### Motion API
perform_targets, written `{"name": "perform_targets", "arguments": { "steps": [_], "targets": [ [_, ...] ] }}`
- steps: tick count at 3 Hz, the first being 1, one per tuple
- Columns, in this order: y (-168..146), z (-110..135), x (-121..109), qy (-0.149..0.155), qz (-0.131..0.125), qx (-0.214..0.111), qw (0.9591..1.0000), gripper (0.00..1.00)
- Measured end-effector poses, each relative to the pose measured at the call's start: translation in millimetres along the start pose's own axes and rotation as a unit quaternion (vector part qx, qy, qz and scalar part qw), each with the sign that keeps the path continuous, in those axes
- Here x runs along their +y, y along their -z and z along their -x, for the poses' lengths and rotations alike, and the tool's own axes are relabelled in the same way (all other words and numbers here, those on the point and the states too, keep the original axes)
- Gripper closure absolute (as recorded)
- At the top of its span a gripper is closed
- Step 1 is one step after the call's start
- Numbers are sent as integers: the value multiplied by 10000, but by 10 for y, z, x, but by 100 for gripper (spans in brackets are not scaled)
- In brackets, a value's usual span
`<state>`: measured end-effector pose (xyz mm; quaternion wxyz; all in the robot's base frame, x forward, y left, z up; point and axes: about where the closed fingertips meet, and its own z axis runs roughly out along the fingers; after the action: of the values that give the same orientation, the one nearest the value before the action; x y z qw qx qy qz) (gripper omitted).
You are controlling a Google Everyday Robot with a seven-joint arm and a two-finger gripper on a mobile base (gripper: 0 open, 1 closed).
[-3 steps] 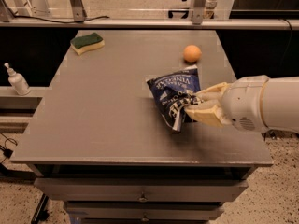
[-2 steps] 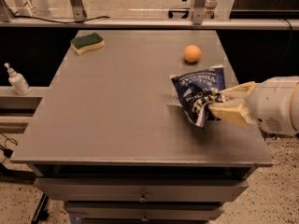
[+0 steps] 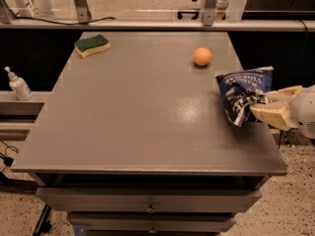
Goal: Move blue chip bag near orange
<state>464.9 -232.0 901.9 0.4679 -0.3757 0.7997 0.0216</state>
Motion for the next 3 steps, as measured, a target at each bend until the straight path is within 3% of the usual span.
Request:
{"name": "perform_targets", "arguments": {
  "steps": [3],
  "targets": [
    [8, -375, -722, -269, -871, 252, 9955, 100]
  ]
}}
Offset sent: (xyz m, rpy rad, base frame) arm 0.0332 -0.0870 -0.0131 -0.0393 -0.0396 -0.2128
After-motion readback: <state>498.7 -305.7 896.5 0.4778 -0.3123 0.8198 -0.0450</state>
